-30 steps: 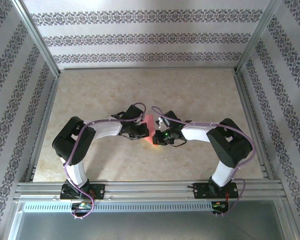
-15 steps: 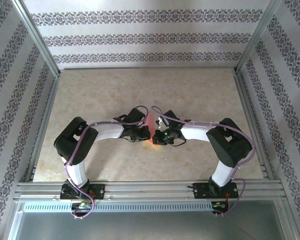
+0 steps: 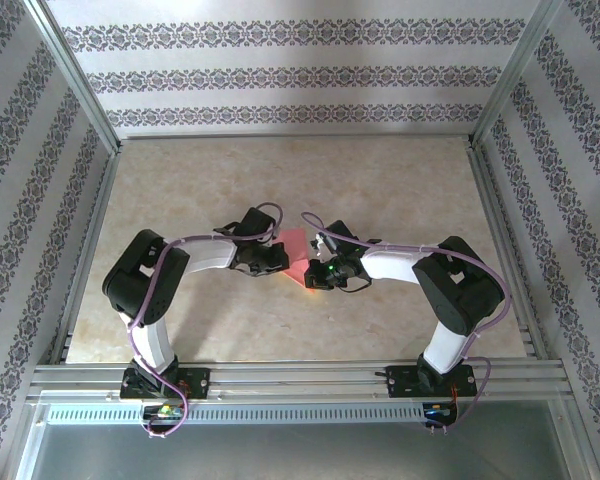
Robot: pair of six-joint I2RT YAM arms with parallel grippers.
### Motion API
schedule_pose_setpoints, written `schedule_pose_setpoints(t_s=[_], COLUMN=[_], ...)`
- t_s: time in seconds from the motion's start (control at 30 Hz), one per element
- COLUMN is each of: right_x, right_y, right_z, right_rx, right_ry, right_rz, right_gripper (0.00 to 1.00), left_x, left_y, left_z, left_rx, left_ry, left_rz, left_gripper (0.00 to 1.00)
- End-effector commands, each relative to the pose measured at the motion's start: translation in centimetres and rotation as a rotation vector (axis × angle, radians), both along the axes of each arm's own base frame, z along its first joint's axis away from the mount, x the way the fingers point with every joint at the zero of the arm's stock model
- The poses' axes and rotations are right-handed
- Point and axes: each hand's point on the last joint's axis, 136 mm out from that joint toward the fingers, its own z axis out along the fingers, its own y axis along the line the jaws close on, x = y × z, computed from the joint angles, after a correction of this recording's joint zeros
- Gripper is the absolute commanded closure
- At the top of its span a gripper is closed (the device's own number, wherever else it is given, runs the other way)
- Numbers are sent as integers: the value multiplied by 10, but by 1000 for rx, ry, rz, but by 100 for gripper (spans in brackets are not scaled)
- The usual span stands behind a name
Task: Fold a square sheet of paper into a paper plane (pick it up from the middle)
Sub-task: Third fold the triangle at the center of the table.
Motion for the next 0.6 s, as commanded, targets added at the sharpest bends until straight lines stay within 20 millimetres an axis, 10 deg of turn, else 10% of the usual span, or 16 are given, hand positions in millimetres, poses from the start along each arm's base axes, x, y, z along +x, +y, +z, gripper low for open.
schedule_pose_setpoints(t_s=[0.0,0.27,0.57], right_x=[-36,-34,-31], right_y=[-58,-56,-50], right_z=[-53,-50,-43], right_rx=[-291,-280,-253], right_ry=[131,126,118], right_rz=[-28,-30,-31], right_gripper=[93,92,92], left_x=[2,20,11], left_y=[55,79,25], left_z=[-28,-9,50], left_rx=[156,154,-96], left_ry=[37,3,-61], left_rz=[81,132,137], left_gripper=[90,90,89])
